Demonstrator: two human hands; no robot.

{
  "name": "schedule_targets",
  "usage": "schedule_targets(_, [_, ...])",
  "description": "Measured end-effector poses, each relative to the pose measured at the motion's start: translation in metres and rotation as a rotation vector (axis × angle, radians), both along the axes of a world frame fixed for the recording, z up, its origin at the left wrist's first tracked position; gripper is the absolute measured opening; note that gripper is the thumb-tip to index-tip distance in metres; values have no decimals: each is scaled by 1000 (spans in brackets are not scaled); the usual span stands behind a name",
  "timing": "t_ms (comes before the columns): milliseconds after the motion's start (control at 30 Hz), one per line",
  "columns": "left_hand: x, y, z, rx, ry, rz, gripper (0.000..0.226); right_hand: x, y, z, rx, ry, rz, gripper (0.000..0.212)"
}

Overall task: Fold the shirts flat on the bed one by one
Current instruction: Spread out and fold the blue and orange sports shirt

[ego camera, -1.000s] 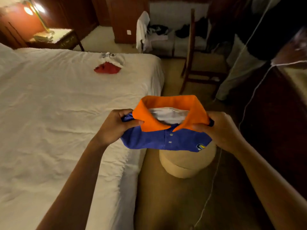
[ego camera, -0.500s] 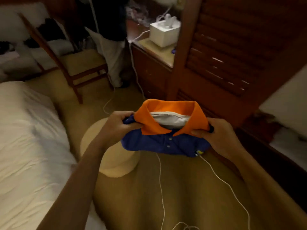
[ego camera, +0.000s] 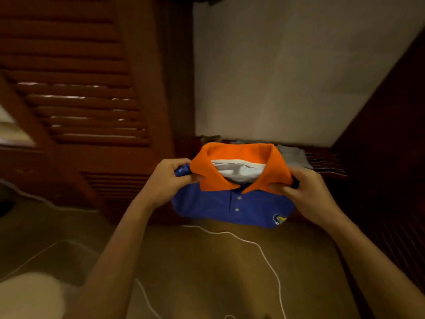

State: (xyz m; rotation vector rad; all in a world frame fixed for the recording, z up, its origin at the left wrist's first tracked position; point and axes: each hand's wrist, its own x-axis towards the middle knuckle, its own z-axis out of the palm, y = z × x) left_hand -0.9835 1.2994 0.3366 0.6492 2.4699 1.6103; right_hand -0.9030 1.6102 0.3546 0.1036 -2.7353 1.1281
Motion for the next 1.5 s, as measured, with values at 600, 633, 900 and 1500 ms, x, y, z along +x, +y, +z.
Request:
schedule_targets(600, [-229, 278, 24, -33, 11, 13, 18, -228, 281, 7, -79, 16, 25, 10])
schedule_targets(633, [-252, 288, 18, -25, -8, 29, 18, -251, 289, 0, -110, -1, 20, 12])
schedule_targets(900, [-477, 342, -125, -12, -166, 56, 22, -459, 342, -127, -219, -159, -50, 33])
schedule_targets(1500, [-721, 408, -465, -131, -463, 42, 37, -702, 422, -486, -411, -354, -146, 34])
